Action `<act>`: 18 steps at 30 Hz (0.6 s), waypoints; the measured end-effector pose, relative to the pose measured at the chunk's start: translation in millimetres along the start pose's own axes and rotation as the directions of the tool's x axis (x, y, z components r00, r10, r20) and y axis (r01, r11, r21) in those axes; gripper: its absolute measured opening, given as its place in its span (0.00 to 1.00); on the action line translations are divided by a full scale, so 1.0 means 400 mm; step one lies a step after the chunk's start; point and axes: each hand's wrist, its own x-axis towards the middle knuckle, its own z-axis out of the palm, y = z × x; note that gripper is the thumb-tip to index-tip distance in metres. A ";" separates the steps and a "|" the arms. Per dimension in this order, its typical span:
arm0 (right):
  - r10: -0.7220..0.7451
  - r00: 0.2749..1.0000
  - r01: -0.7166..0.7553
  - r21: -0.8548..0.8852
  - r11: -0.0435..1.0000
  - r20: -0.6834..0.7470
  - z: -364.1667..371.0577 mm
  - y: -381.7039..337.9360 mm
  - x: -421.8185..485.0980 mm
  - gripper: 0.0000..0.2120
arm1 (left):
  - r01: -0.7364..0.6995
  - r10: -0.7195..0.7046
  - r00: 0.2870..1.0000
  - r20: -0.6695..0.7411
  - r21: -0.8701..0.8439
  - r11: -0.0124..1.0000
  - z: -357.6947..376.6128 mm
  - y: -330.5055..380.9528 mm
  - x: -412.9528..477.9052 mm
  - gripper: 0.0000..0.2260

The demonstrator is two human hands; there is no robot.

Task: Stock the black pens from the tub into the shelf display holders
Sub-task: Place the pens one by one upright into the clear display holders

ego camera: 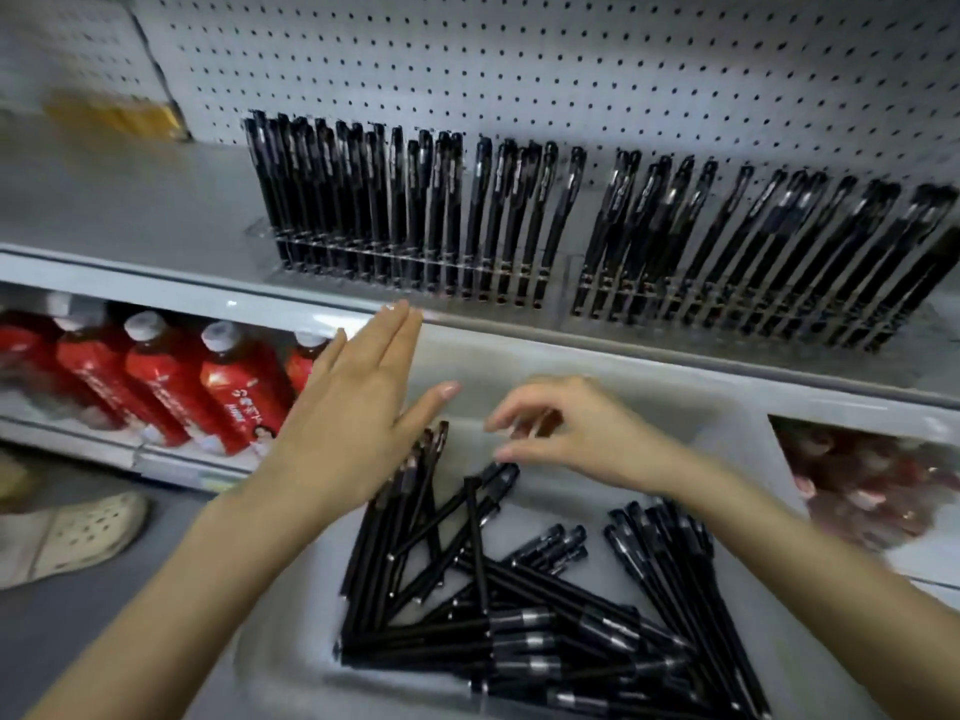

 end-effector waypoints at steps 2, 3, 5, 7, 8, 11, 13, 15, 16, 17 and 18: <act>0.059 0.997 -0.057 -0.043 0.997 0.042 0.028 0.038 0.015 0.10 | 0.040 -0.037 0.998 0.051 -0.065 0.997 0.005 -0.023 -0.023 0.42; 0.086 0.995 -0.084 -0.051 0.995 0.043 0.033 0.053 0.022 0.10 | 0.051 -0.045 0.995 0.087 -0.072 0.996 0.012 -0.029 -0.032 0.43; 0.116 0.992 -0.114 -0.045 0.993 0.055 0.041 0.077 0.034 0.09 | 0.052 -0.047 0.992 0.119 -0.044 0.998 0.024 -0.036 -0.039 0.44; 0.112 0.991 -0.105 -0.095 0.990 0.068 0.058 0.094 0.039 0.09 | 0.049 -0.046 0.992 0.117 -0.028 0.998 0.031 -0.036 -0.034 0.43; 0.109 0.992 -0.102 -0.114 0.988 0.062 0.065 0.102 0.038 0.09 | 0.053 -0.049 0.991 0.122 -0.029 0.998 0.032 -0.035 -0.031 0.42; 0.106 0.994 -0.103 -0.105 0.989 0.030 0.073 0.114 0.032 0.09 | 0.048 -0.041 0.993 0.111 -0.056 0.997 0.036 -0.034 -0.030 0.43; 0.097 0.995 -0.092 -0.138 0.986 0.032 0.075 0.119 0.030 0.09 | 0.047 -0.038 0.994 0.101 -0.083 0.995 0.039 -0.034 -0.032 0.43; 0.075 0.997 -0.070 -0.149 0.986 0.028 0.081 0.122 0.028 0.08 | 0.045 -0.035 0.995 0.092 -0.115 0.992 0.040 -0.033 -0.030 0.43; 0.064 0.998 -0.061 -0.144 0.988 0.021 0.085 0.122 0.028 0.08 | 0.046 -0.035 0.995 0.088 -0.125 0.991 0.042 -0.034 -0.029 0.43; 0.060 0.998 -0.057 -0.135 0.989 0.013 0.088 0.123 0.029 0.07 | 0.047 -0.035 0.996 0.087 -0.132 0.990 0.042 -0.033 -0.029 0.43; 0.059 0.998 -0.058 -0.127 0.990 0.008 0.091 0.125 0.031 0.07 | 0.048 -0.036 0.996 0.087 -0.138 0.989 0.041 -0.032 -0.028 0.43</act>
